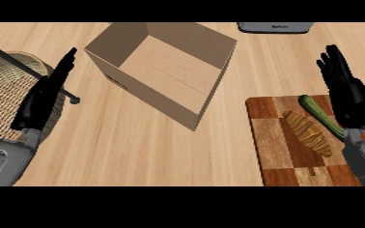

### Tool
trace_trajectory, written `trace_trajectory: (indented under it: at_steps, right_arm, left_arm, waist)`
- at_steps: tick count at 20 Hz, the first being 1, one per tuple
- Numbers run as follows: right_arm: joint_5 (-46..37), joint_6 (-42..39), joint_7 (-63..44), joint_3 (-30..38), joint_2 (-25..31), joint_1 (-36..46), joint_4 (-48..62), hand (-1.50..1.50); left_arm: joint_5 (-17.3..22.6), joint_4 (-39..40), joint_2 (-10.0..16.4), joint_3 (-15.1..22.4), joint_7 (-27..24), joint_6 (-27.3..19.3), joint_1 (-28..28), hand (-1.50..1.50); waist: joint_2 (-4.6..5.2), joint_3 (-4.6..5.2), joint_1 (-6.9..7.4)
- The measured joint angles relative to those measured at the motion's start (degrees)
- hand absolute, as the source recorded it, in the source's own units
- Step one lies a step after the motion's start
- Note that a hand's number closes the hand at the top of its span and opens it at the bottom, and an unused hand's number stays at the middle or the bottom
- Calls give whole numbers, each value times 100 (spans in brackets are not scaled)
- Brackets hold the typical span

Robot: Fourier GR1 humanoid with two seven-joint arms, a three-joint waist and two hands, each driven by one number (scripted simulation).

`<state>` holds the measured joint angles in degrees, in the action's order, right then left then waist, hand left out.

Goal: Pick the croissant from the cutting board and place it in the cardboard box

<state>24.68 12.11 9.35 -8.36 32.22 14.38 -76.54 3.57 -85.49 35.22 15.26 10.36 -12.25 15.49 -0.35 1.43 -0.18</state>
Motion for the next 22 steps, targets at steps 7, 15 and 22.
trace_trajectory:
  at_steps: [7, 15, 22]
  right_arm:
    - [257, -1580, 507, -34, 407, 437, -380, 150]
    - [44, -2467, 1906, 340, 318, 283, 1130, -150]
    - [-1205, -3063, 2733, 135, 1355, 534, 1657, -150]
  left_arm:
    - [80, 57, -392, -126, -203, -343, -442, 0]
    - [201, 36, -858, -233, -603, -477, -1106, 0]
    - [73, -65, -1003, -202, -580, -563, -1227, 0]
  waist:
    - [25, -94, 170]
    - [54, -143, 119]
    - [55, -148, 125]
